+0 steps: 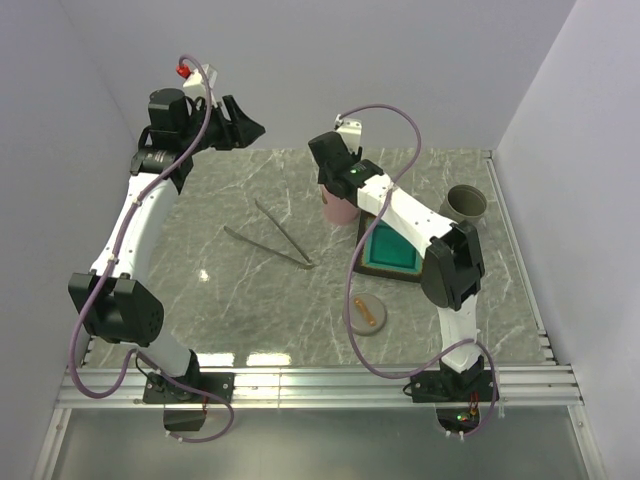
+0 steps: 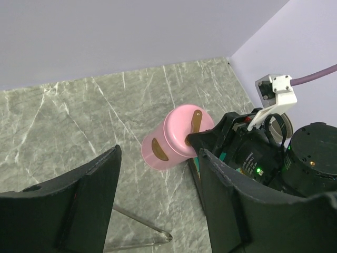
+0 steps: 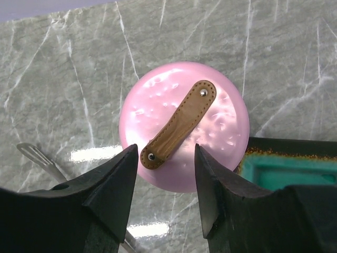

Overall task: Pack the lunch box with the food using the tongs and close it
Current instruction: Pick up the lid of the lunch box with the right arm

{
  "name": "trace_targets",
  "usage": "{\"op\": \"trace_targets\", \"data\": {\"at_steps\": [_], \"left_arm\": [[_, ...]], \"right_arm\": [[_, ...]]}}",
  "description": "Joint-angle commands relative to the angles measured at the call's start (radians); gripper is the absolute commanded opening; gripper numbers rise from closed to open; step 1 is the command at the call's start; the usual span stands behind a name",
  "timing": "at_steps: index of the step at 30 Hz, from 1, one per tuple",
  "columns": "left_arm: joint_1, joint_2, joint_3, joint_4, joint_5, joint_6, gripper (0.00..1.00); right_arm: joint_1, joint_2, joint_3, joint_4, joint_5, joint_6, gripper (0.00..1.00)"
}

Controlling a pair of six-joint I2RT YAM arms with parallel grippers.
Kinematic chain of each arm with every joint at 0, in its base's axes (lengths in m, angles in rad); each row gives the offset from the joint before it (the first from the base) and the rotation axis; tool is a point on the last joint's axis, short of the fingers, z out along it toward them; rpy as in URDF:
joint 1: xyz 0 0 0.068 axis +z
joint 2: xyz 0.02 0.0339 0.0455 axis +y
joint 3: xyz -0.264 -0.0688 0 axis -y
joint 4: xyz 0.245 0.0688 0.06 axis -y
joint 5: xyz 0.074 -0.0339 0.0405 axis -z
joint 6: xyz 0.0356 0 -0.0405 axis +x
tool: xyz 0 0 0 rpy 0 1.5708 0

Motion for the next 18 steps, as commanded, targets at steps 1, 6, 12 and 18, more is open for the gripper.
{"op": "trace_targets", "data": {"at_steps": [1, 6, 12, 18], "left_arm": [[0.007, -0.050, -0.005, 0.044, 0.026, -0.020, 0.66], [0.010, -0.052, -0.014, 0.049, 0.031, -0.018, 0.66], [0.013, -0.047, -0.025, 0.057, 0.035, -0.018, 0.67], [0.018, -0.046, -0.049, 0.067, 0.049, -0.029, 0.67]], "right_arm": [[-0.006, 0.012, 0.055, -0.001, 0.049, 0.032, 0.54], [-0.020, 0.028, 0.058, 0.007, 0.037, 0.033, 0.54], [-0.027, 0.049, 0.068, 0.000, 0.031, 0.040, 0.53], [-0.030, 0.048, 0.065, 0.002, 0.013, 0.038, 0.41]]}}
